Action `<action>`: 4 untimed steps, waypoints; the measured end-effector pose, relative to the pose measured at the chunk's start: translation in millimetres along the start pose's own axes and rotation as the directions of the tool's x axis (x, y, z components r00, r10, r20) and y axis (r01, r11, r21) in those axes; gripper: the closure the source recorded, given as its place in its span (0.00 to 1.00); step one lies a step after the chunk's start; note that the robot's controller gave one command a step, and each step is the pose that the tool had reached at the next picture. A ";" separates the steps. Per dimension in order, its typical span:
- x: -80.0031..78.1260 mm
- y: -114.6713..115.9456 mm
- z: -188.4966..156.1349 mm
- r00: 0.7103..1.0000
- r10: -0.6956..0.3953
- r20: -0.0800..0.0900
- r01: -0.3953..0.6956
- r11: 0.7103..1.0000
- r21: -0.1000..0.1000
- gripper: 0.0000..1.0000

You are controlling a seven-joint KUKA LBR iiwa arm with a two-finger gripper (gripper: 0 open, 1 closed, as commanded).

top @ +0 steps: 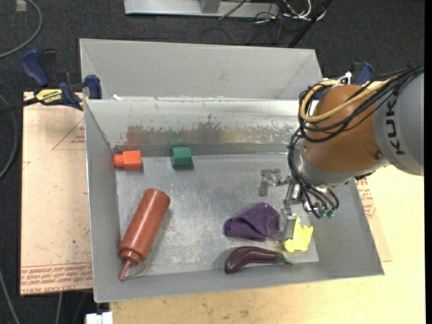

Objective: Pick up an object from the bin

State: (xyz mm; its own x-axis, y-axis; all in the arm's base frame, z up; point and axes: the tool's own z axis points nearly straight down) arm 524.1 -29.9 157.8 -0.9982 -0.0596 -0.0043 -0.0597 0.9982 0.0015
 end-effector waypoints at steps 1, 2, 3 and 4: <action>0.0 7.5 60.1 0.999 0.032 0.003 -0.032 0.999 -0.001 0.00; 1.2 19.2 87.8 0.992 0.127 0.001 -0.127 0.992 -0.002 1.00; 1.2 19.2 87.8 0.992 0.127 0.001 -0.127 0.992 -0.002 1.00; 2.5 19.3 83.2 0.992 0.127 -0.003 -0.127 0.992 -0.001 1.00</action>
Offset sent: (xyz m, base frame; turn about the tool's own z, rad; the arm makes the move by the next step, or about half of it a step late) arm -0.0026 0.0182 -0.0878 0.1279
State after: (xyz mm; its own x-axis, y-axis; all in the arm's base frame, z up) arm 520.8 -10.6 74.6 -0.9977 0.0675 -0.0008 0.0675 0.9977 0.0035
